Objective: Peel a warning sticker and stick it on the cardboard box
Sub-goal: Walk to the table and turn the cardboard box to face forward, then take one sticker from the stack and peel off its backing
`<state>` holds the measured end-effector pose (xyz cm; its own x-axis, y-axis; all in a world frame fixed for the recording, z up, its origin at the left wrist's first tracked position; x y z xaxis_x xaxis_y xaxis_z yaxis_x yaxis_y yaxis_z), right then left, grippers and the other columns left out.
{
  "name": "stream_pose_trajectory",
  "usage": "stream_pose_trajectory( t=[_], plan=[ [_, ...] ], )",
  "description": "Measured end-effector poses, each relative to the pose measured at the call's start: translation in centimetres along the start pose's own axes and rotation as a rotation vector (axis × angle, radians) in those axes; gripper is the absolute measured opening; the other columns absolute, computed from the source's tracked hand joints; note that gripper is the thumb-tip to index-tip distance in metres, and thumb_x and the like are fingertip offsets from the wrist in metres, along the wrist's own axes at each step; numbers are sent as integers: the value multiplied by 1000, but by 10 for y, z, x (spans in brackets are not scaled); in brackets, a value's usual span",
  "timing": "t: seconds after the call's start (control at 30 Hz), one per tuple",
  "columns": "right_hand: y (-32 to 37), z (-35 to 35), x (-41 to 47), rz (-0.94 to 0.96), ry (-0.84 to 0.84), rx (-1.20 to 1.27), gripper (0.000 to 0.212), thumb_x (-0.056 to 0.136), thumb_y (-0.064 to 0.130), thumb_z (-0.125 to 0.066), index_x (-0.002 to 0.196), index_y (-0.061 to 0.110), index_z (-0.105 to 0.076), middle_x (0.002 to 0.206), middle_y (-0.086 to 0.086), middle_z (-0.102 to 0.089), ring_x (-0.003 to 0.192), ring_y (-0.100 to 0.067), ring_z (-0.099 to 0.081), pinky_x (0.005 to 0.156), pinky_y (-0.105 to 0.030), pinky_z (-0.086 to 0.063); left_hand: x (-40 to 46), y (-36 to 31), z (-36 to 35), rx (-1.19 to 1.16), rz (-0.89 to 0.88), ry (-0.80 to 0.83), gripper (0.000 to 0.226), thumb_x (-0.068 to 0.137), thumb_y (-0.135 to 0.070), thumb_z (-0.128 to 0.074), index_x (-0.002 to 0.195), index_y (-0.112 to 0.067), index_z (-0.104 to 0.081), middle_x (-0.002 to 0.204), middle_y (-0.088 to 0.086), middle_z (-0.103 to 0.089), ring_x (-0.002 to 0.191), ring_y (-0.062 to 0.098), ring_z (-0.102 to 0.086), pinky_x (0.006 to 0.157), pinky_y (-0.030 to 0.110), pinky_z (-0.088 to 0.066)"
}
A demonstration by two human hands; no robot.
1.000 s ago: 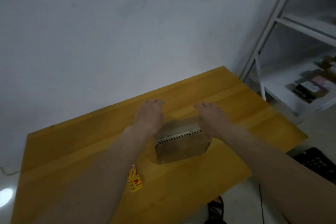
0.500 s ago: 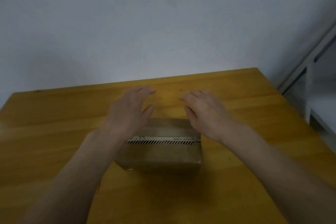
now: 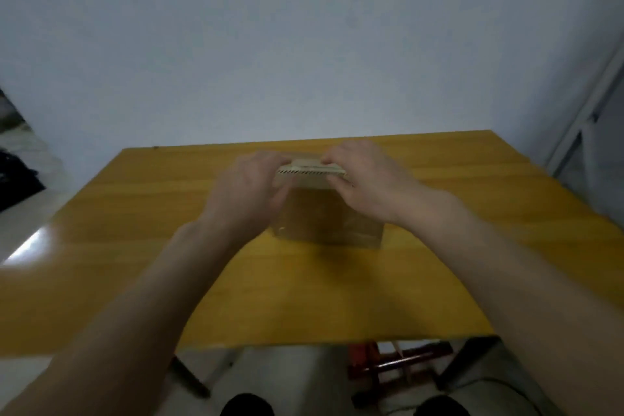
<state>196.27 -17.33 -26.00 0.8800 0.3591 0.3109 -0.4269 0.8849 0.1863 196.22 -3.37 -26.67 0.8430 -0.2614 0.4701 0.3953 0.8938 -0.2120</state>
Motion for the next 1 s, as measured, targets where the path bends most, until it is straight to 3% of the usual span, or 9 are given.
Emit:
stream_pose_trajectory(
  t=[0.2, 0.53, 0.73, 1.0],
  plan=[
    [47, -52, -62, -44, 177, 39, 38, 95, 27, -46, 131, 16, -48, 138, -4, -48, 129, -23, -39, 106, -38, -36, -104, 33, -21, 12, 129, 245, 41, 91, -33, -54, 131, -22, -51, 136, 1, -55, 127, 22, -48, 99, 36, -42],
    [88, -121, -96, -51, 365, 128, 41, 95, 30, -47, 134, 18, -46, 143, -3, -43, 134, -22, -34, 108, -34, -31, -184, 73, -56, -31, 320, 368, 38, 91, -33, -54, 127, -24, -54, 132, 0, -56, 122, 22, -50, 98, 35, -41],
    [97, -154, -74, -55, 421, 213, 44, 94, 29, -49, 137, 19, -42, 147, -3, -39, 138, -21, -30, 111, -33, -27, -169, 117, -70, -97, 520, 312, 37, 87, -28, -59, 123, -22, -57, 117, 2, -64, 110, 23, -57, 92, 34, -44],
    [98, -207, -10, -111, 426, 308, 50, 92, 26, -52, 139, 18, -38, 146, -5, -38, 136, -25, -33, 112, -35, -29, -133, 175, -99, -175, 745, 188, 42, 84, -24, -60, 125, -19, -57, 120, 10, -57, 118, 29, -51, 95, 38, -43]
  ],
)
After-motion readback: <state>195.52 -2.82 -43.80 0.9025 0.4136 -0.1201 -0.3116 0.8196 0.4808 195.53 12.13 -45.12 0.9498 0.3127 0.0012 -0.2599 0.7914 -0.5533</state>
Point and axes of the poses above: each hand's wrist, its own x-axis towards the middle knuckle, its own z-axis out of the back of the hand, y = z × x, the point moved 8 cm from there along x, towards the middle knuckle
